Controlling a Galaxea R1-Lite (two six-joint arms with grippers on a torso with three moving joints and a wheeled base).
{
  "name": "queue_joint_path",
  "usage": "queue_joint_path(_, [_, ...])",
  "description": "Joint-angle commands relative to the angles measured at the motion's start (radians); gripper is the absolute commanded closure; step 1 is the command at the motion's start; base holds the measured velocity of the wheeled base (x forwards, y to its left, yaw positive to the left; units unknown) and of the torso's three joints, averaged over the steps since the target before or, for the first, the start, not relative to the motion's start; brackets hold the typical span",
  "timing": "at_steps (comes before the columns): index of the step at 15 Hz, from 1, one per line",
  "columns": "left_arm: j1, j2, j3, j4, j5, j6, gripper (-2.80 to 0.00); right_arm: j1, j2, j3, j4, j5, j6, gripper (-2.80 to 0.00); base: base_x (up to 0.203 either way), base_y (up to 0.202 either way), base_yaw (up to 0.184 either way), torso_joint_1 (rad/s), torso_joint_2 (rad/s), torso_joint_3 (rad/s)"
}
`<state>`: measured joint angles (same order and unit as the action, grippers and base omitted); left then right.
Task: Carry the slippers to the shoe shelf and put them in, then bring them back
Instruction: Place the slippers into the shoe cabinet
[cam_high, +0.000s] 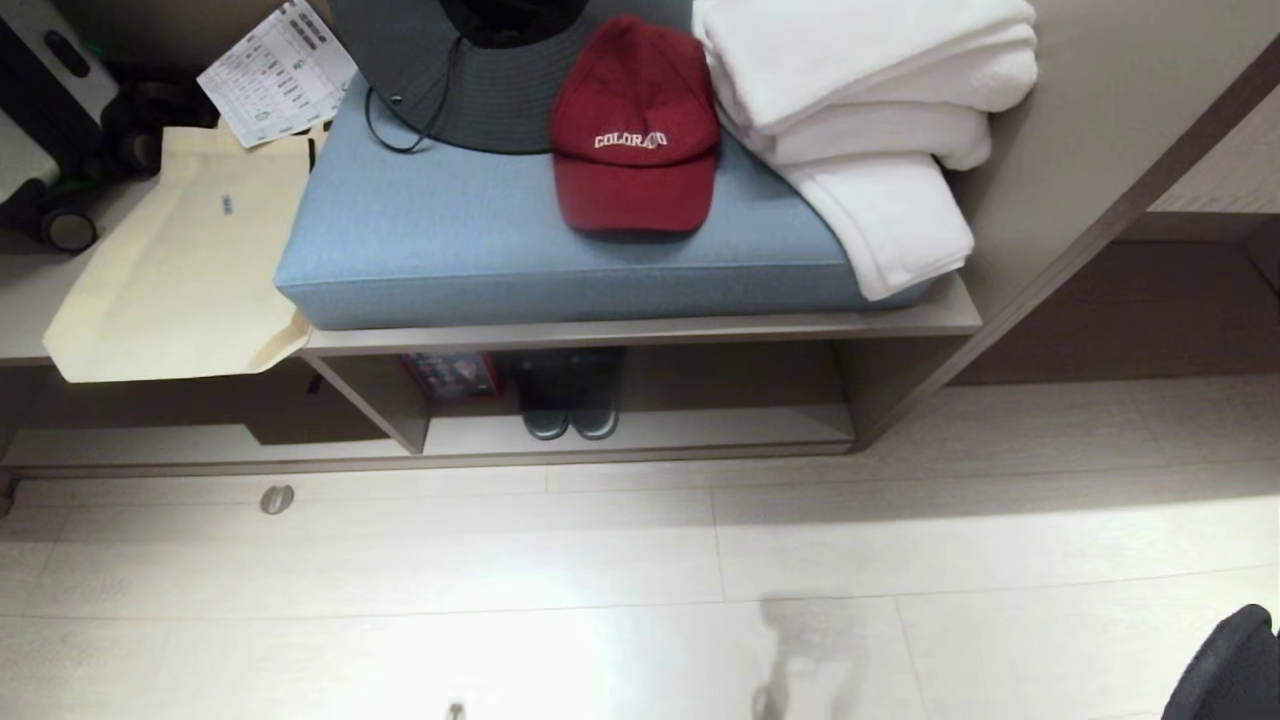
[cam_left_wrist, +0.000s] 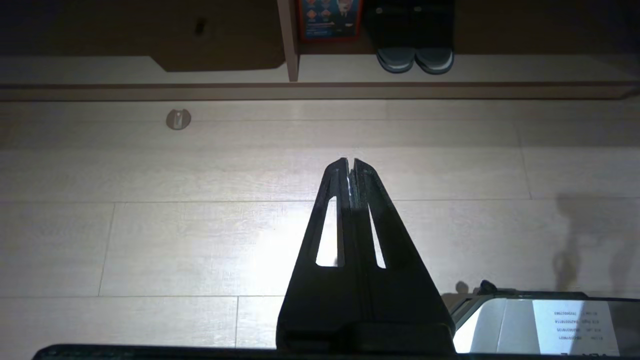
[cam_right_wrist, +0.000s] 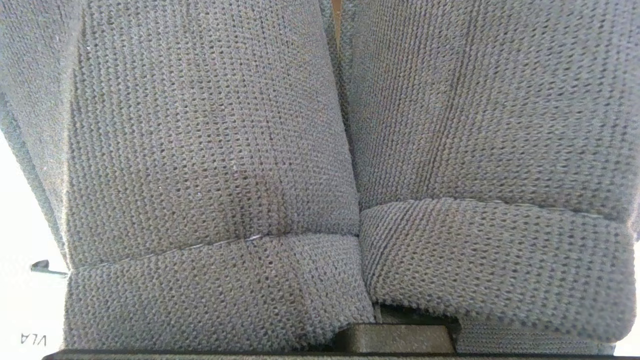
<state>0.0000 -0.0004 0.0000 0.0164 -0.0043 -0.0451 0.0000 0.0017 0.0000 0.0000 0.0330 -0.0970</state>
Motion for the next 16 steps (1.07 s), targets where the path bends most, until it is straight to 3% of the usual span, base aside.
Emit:
queue_joint_path(1, [0.0, 0.0, 0.0, 0.0, 0.0, -0.001, 0.0, 0.0, 0.0, 0.0, 0.0, 0.001, 0.0, 0.0, 0.0, 0.0, 0.0, 0.002, 0.0, -0.203])
queue_joint_path(16, [0.001, 0.0, 0.0, 0.0, 0.0, -0.001, 0.0, 0.0, 0.001, 0.002, 0.0, -0.007, 0.032, 0.0, 0.0, 0.0, 0.0, 0.001, 0.0, -0.198])
